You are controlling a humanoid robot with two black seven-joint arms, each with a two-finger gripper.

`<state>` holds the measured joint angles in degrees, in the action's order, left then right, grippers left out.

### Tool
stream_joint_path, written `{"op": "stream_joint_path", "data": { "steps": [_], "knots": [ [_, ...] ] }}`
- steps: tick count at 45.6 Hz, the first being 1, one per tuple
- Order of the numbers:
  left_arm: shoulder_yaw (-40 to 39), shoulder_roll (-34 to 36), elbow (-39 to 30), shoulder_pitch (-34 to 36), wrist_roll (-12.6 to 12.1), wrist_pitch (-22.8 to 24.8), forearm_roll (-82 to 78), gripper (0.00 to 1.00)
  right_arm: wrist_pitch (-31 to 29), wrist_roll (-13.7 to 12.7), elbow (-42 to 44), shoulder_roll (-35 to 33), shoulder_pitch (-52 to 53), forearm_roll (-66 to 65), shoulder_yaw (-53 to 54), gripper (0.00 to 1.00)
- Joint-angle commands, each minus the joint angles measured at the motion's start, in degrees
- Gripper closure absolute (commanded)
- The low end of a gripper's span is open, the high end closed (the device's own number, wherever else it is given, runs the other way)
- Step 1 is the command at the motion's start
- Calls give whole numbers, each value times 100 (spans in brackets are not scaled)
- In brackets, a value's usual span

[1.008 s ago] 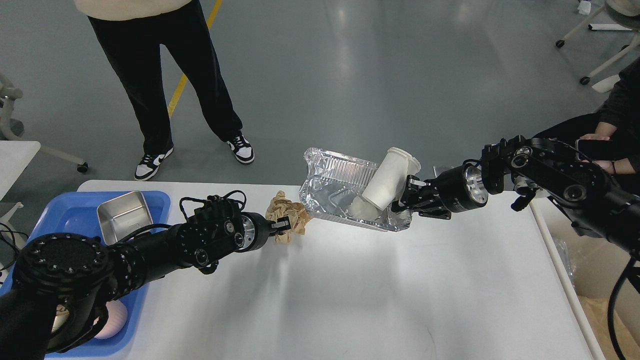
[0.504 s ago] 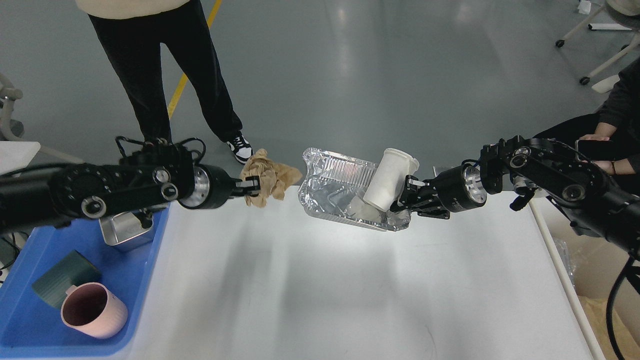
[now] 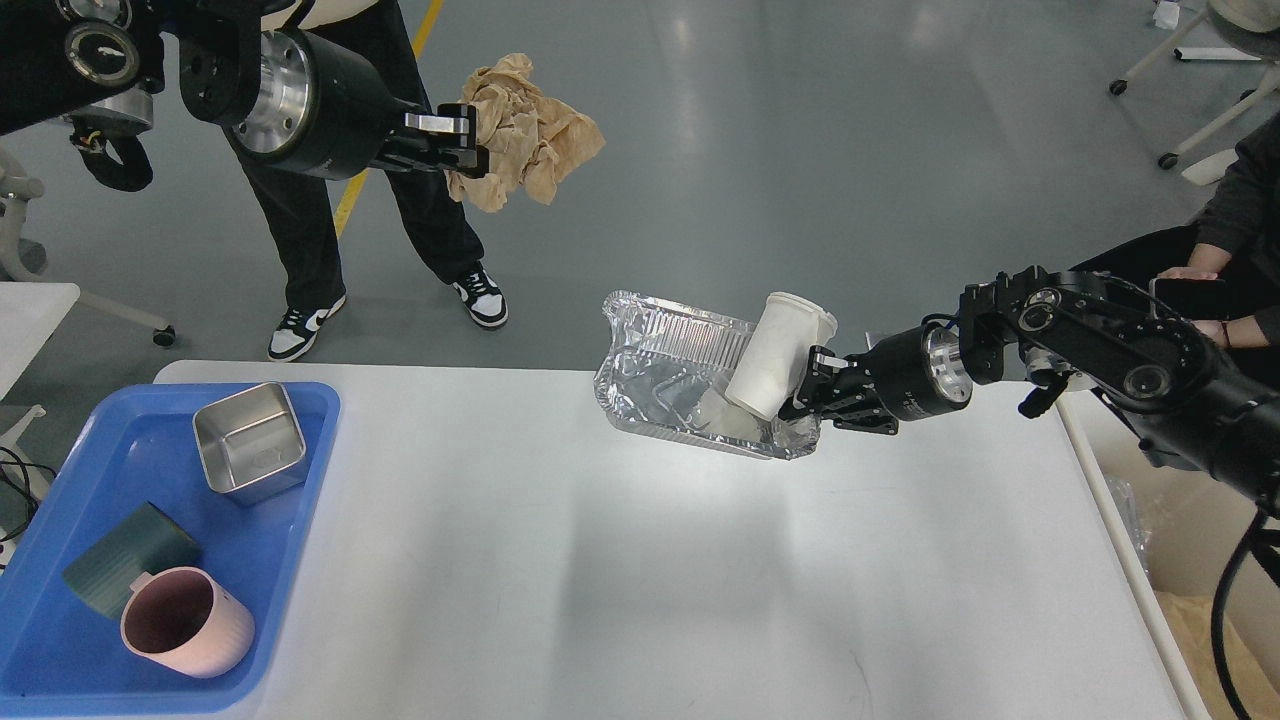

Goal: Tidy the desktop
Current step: 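Lift the brown cloth with the left gripper over the foil tray, then lower the brown cloth into the foil tray and open the left gripper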

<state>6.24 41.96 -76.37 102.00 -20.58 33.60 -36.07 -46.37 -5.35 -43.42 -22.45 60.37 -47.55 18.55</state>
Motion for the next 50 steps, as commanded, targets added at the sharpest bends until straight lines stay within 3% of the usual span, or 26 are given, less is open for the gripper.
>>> {"op": "stream_joint_path", "data": {
  "steps": [1, 9, 28, 38, 50],
  "knots": [
    [-35, -30, 8, 22, -7, -3, -5, 97, 5, -1, 0, -22, 1, 0, 0, 100],
    [-105, -319, 175, 22, -7, -134, -5, 97, -4, -1, 0, -31, 27, 0, 0, 100],
    [-105, -2420, 887, -417, -16, -565, -198, 97, -4, -1, 0, -31, 36, 0, 0, 100],
    [-141, -2763, 1071, -1033, -25, -609, -664, 97, -4, -1, 9, -40, 27, -9, -9, 100],
    [-106, -2860, 1115, -1305, -69, -723, -690, 96, -4, -1, 18, -49, 1, -9, 0, 100]
  ]
}}
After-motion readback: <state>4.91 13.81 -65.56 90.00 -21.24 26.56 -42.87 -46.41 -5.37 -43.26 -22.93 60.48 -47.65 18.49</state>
